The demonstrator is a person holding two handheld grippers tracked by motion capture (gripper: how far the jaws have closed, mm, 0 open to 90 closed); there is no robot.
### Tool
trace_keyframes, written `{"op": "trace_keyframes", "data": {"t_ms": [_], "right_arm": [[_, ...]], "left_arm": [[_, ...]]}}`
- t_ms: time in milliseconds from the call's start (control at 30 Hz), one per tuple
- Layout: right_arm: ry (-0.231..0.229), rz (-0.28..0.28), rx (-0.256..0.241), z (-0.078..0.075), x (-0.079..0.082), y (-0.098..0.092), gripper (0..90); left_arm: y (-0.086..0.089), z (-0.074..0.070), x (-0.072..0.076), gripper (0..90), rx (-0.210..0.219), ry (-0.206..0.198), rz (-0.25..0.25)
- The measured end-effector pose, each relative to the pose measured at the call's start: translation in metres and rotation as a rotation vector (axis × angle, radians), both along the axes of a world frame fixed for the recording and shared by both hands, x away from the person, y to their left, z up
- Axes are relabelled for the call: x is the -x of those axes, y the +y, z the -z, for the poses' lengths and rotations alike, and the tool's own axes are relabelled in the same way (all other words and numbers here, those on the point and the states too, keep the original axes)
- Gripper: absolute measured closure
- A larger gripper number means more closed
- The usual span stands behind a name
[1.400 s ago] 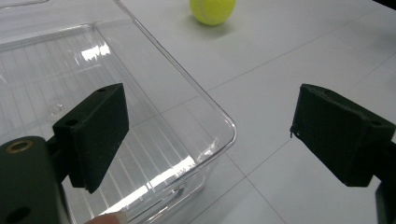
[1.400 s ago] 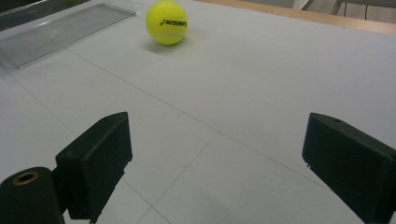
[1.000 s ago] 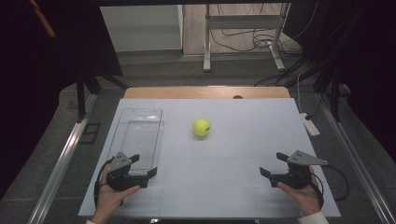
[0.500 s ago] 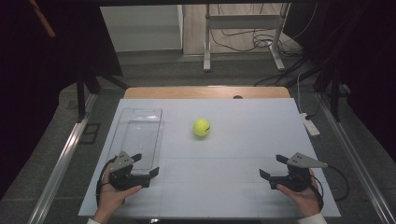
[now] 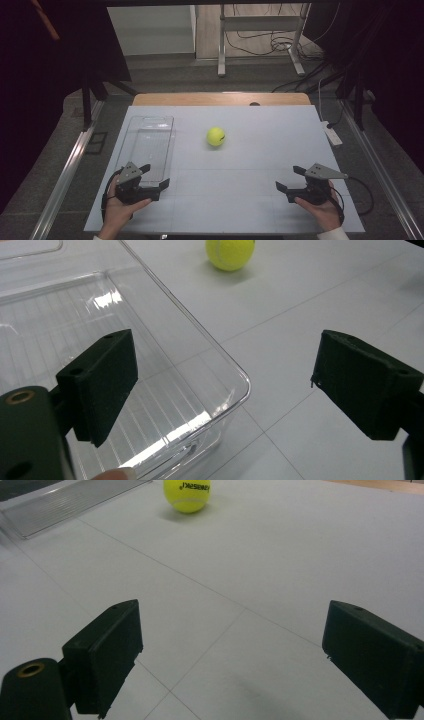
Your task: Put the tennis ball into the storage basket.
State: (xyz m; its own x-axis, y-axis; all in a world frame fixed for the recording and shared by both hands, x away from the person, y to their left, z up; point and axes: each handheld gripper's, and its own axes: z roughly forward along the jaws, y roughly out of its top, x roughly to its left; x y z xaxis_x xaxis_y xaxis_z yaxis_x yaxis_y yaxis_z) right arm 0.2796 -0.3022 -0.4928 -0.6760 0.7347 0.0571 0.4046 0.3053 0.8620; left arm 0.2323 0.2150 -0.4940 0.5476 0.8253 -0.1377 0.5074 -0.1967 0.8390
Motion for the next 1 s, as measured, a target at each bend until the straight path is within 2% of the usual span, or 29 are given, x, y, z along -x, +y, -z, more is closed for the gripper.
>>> {"op": "trace_keyframes", "data": {"t_ms": [267,400,1000], "right_arm": [[0.002,0.001,0.002,0.000,-0.001,0.001,9.2],[0.004,0.005,0.000,0.000,0.000,0.001,9.3],[0.009,0.003,-0.001,0.002,0.000,0.000,9.5]], "left_arm": [[-0.004,-0.008,-0.007,11.9,-0.001,0.004,0.014],[-0.007,-0.011,-0.012,11.9,-0.001,0.019,0.024],[-0.022,-0.022,-0.028,11.8,-0.030,0.036,0.060]]}}
